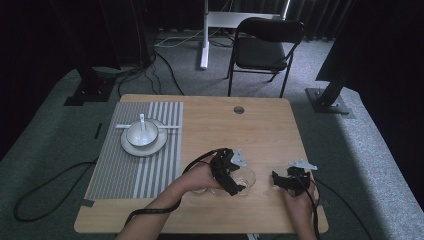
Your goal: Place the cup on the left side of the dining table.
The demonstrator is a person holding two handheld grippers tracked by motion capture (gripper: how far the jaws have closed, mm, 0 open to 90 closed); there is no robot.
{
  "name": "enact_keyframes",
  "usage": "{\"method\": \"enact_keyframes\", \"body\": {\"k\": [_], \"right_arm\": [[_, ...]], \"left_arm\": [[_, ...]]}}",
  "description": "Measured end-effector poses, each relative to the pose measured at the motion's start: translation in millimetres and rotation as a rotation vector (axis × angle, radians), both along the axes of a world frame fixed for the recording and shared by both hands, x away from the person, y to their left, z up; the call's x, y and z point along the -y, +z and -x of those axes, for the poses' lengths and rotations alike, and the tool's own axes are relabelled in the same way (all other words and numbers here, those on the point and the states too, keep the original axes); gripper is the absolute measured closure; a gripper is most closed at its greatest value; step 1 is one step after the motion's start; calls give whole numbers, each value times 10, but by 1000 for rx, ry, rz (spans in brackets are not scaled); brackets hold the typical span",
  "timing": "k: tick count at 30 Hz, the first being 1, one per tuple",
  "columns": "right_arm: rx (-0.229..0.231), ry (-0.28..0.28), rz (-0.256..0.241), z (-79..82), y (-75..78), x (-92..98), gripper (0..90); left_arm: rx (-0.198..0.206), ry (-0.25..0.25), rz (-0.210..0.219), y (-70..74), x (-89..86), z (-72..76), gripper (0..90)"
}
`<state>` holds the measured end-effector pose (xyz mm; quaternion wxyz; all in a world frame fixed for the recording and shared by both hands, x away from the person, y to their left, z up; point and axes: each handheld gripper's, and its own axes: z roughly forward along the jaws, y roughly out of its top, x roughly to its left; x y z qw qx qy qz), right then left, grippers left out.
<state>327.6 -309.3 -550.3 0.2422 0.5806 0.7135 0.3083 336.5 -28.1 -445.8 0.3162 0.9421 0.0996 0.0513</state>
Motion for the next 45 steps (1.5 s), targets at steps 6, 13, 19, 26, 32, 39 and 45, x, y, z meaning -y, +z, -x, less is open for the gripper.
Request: {"method": "enact_keyframes", "body": {"k": [6,13,19,26,32,39,45], "right_arm": [[0,0,0,0,0,0,117],[0,0,0,0,0,0,118],[0,-1,-1,0,0,-1,118],[0,0,0,0,0,0,117],[0,0,0,0,0,0,118],[0,0,0,0,0,0,117],[1,0,0,0,-1,0,117]], "left_arm": [[6,-3,-52,-52,136,-4,45],[5,-22,-97,-90,264,7,46],[2,-26,-140,-114,358,-3,64],[3,-10,-200,-165,448,-16,76],[14,5,-243,-202,477,-28,171],[2,5,-240,-201,481,-39,177],[0,8,-233,-192,492,-41,182]]}}
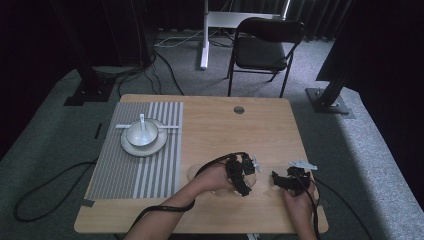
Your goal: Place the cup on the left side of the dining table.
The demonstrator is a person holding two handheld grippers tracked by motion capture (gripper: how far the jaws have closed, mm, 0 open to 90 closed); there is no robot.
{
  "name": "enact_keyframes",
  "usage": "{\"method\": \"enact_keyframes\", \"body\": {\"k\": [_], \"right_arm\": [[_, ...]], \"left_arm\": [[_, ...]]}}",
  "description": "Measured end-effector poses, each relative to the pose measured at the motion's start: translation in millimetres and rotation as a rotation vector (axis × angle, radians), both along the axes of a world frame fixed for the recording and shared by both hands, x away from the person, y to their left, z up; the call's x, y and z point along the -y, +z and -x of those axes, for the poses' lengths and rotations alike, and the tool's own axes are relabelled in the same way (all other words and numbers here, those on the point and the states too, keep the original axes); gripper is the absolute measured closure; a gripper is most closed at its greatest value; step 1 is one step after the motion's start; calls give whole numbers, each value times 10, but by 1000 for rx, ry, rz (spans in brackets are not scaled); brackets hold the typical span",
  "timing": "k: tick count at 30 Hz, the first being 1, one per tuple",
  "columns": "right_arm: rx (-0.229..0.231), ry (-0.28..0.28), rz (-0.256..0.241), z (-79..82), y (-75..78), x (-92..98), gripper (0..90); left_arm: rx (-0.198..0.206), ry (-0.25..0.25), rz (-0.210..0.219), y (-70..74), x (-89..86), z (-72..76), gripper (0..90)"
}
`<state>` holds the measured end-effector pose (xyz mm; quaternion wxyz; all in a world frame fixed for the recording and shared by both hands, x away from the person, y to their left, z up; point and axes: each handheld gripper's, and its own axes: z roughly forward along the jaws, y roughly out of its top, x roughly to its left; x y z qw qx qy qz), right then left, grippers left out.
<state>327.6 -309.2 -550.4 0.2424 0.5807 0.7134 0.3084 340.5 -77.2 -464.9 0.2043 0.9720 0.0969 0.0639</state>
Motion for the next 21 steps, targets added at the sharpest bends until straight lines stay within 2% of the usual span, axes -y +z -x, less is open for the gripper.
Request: {"method": "enact_keyframes", "body": {"k": [7,13,14,17,21], "right_arm": [[-1,0,0,0,1,0,118],[-1,0,-1,0,1,0,118],[-1,0,-1,0,1,0,118],[1,1,0,0,0,1,118],[-1,1,1,0,1,1,118]], "left_arm": [[10,6,6,9,18,-16,184],[17,44,36,24,-4,-86,184],[15,46,28,35,-5,-105,184],[13,62,41,57,-27,-152,184],[26,99,61,103,-72,-228,184]]}}
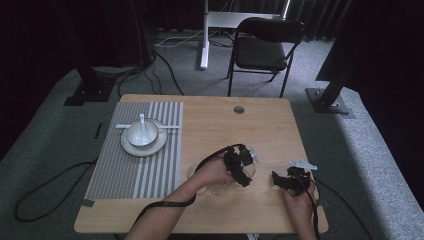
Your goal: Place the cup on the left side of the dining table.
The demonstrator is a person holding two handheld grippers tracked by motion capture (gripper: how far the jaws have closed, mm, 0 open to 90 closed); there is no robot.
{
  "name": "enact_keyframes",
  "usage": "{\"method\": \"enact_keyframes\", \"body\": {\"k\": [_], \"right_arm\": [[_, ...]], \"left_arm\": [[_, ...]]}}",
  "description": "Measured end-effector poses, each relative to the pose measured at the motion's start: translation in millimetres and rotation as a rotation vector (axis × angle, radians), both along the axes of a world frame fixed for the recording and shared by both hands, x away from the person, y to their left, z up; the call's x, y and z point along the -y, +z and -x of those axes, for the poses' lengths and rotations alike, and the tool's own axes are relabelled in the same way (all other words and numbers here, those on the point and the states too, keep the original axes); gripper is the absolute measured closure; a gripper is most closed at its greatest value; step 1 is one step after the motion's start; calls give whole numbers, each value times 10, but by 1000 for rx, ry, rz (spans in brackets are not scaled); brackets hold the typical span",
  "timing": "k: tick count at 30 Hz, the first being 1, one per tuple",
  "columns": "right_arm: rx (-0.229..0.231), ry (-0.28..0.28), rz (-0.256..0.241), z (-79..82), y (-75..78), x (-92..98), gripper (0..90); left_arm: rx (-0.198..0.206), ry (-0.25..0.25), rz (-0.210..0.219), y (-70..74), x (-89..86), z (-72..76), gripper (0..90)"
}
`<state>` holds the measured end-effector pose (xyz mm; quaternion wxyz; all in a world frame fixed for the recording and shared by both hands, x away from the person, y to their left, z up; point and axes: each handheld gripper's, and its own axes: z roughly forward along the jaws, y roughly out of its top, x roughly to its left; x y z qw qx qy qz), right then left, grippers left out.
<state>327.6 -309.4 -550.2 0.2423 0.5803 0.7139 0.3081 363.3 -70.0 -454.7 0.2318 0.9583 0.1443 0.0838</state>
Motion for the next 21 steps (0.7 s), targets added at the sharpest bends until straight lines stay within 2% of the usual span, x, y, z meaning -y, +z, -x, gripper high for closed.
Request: {"method": "enact_keyframes", "body": {"k": [9,13,15,21], "right_arm": [[2,0,0,-1,-1,0,118],[1,0,0,0,-1,0,118],[1,0,0,0,-1,0,118],[1,-1,-2,0,-1,-2,118]], "left_arm": [[12,81,38,93,-146,-198,184],[17,117,39,115,-228,-274,184],[21,115,35,121,-260,-291,184],[18,174,40,140,-480,-389,184]]}}
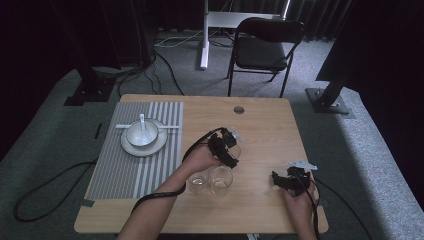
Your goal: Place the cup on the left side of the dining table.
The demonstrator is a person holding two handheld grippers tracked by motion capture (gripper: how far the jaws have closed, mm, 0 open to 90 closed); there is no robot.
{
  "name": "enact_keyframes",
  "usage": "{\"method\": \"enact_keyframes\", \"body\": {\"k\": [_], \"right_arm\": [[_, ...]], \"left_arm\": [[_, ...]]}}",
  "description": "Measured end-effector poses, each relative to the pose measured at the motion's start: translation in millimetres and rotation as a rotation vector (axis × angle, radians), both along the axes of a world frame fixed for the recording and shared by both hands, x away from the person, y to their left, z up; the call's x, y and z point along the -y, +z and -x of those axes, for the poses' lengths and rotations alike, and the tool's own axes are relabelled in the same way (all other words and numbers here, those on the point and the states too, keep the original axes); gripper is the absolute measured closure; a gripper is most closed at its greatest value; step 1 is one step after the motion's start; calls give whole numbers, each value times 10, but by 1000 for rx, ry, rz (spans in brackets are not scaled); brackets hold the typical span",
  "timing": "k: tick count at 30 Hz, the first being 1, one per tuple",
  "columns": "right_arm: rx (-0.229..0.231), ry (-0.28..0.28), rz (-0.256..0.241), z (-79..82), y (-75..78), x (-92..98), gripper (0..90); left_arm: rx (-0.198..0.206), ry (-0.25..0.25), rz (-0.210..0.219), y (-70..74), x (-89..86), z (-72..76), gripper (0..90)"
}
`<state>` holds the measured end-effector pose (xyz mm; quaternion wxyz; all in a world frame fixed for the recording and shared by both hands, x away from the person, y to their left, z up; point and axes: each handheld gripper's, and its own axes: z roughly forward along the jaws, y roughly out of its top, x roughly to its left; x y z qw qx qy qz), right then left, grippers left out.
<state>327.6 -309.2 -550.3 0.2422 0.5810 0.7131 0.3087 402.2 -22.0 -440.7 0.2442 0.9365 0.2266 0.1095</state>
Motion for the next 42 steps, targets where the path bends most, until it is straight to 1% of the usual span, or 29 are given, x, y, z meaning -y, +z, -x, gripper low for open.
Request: {"method": "enact_keyframes", "body": {"k": [2,3,4,5,6,7,8,11,16,17,19,20,21,28,29,30,31,34,35,37,40,42], "right_arm": [[0,0,0,0,0,0,118],[0,1,1,0,0,1,118],[0,1,1,0,0,1,118],[0,1,1,0,0,1,118],[0,1,2,0,0,1,118],[0,1,2,0,0,1,118],[0,1,2,0,0,1,118],[0,1,2,0,0,1,118],[0,1,1,0,0,1,118],[0,1,1,0,0,1,118],[0,1,1,0,0,1,118],[0,1,1,0,0,1,118],[0,1,1,0,0,1,118],[-1,1,1,0,0,1,117],[0,1,1,0,0,1,117],[0,1,2,0,0,1,118],[-1,1,2,0,0,1,118],[-1,1,1,0,0,1,118],[0,1,2,0,0,1,118],[-1,0,1,1,0,1,118],[0,1,3,0,0,2,118],[0,1,3,0,0,2,118]], "left_arm": [[6,20,-8,4,-75,-16,184],[7,33,-3,3,-114,-22,184],[4,38,-7,7,-153,-29,184],[4,38,-7,7,-153,-29,184],[11,53,-9,9,-219,-38,184],[9,55,-20,10,-253,-45,184],[12,65,-16,9,-290,-49,184],[3,88,-16,14,-410,-62,184],[12,141,-9,34,-601,-75,184],[13,139,-16,42,-638,-76,184],[13,153,-13,52,-707,-70,184],[12,150,-13,58,-744,-67,184],[12,166,-4,61,-783,-67,184],[14,209,-15,89,-1050,-47,184],[24,220,-18,96,-1122,-34,184],[29,233,-15,97,-1161,-27,184],[45,239,-12,95,-1194,-14,184],[63,269,-3,85,-1301,13,184],[57,270,-7,82,-1332,20,184],[49,280,-3,67,-1389,40,184],[29,279,-22,40,-1468,62,184],[25,287,-21,18,-1521,86,184]]}}
